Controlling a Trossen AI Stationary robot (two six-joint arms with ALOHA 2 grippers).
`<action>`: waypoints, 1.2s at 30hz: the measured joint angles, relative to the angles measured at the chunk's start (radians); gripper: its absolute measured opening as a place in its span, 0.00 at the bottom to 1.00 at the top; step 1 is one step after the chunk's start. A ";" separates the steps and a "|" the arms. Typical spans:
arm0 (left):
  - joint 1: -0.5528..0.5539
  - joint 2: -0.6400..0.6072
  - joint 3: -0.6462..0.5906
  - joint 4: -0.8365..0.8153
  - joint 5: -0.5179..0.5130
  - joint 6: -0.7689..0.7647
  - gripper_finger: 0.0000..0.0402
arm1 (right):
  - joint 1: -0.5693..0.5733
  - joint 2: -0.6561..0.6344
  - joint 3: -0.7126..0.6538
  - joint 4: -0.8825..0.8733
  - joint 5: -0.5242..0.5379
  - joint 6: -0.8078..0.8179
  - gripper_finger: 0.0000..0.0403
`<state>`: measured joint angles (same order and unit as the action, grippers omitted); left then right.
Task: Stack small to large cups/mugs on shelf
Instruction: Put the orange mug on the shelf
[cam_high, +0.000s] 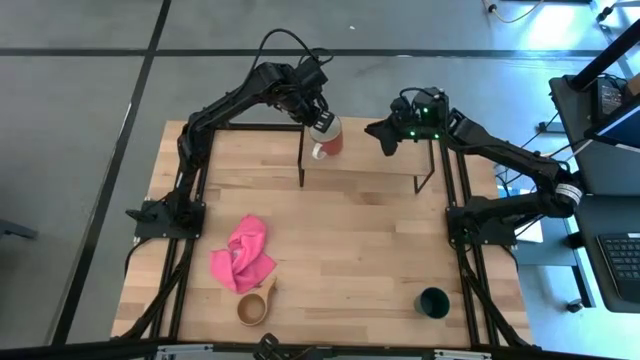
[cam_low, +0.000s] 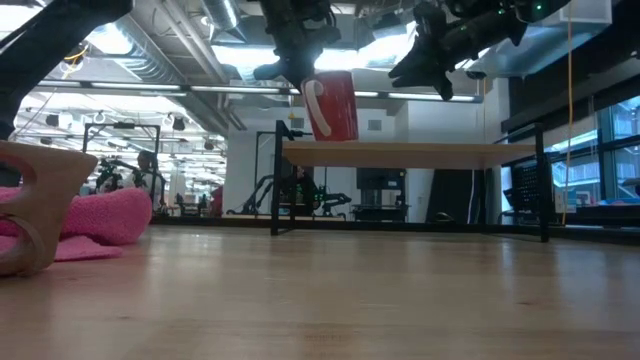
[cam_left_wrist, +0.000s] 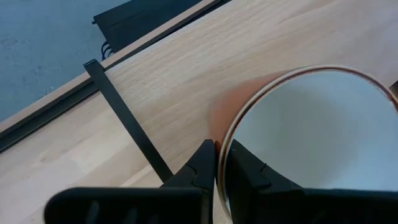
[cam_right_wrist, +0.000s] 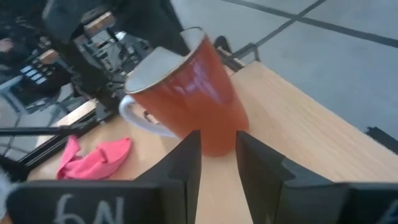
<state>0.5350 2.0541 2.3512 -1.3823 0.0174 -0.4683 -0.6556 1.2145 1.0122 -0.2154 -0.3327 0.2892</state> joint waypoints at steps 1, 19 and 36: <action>0.000 0.000 0.000 0.000 0.000 0.000 0.04 | 0.000 0.005 0.000 0.001 0.005 0.003 0.25; 0.000 0.000 0.000 0.000 0.000 0.009 0.04 | 0.006 0.151 0.000 0.042 0.023 0.039 0.14; 0.000 0.000 0.000 0.001 0.000 0.014 0.04 | 0.034 0.172 -0.001 0.091 -0.045 0.101 0.01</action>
<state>0.5354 2.0541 2.3516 -1.3812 0.0170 -0.4545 -0.6214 1.3862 1.0111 -0.1243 -0.3775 0.3906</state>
